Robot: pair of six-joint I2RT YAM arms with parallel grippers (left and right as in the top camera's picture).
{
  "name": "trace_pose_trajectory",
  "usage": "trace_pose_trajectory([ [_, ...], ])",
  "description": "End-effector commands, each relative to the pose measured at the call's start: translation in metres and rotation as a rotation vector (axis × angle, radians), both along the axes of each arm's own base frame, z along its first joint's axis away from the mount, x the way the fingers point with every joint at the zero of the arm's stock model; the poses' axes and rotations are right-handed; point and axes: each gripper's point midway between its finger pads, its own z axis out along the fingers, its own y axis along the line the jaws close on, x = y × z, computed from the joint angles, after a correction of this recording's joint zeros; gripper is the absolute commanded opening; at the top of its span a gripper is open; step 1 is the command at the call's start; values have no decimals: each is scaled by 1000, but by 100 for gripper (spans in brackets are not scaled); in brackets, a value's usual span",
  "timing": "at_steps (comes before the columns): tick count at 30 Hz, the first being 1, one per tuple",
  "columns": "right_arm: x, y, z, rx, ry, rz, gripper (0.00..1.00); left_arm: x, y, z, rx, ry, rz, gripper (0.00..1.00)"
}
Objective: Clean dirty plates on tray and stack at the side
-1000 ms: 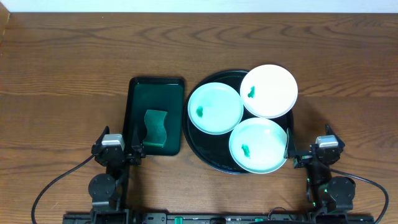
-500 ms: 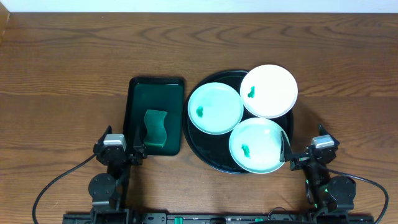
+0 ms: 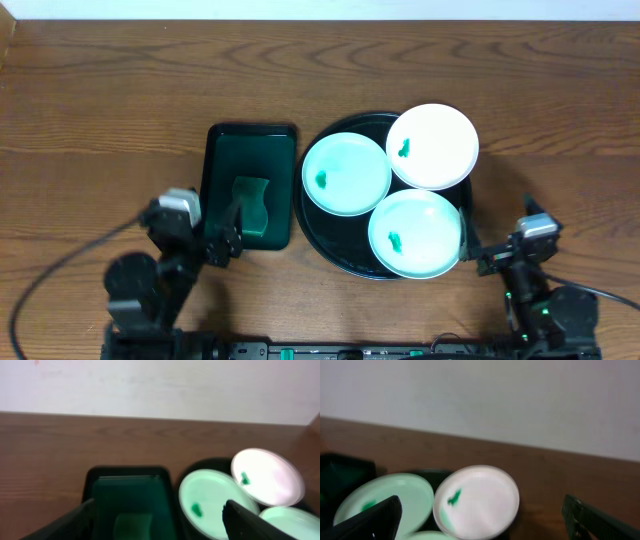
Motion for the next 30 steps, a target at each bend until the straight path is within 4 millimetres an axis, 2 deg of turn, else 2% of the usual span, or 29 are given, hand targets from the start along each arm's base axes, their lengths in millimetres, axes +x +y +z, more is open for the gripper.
trace_pose_trajectory([
  [1, 3, -1, 31, 40, 22, -6, 99, 8, -9, 44, -23, 52, -48, 79],
  [5, 17, 6, 53, 42, 141, 31, 99, 17, -8, 70, -27, 188, -47, 79],
  [9, 37, 14, 60, 50, 333, 72, 99, 25, -8, 79, -11, 312, -56, 79],
  [12, 51, 14, 51, 52, 551, 66, 99, 29, -8, 69, 22, 418, -78, 79],
  [17, 65, 18, 28, 63, 854, 74, 99, 34, -7, 35, 21, 582, -84, 79],
  [21, 85, 37, 13, 143, 945, 162, 99, 42, -7, 21, 16, 639, -86, 79],
  [25, 90, 60, -4, 248, 1038, 274, 99, 45, -7, 11, 9, 682, -85, 79],
  [30, 93, 70, -28, 271, 1131, 292, 70, 37, -7, 4, 6, 732, -86, 79],
])
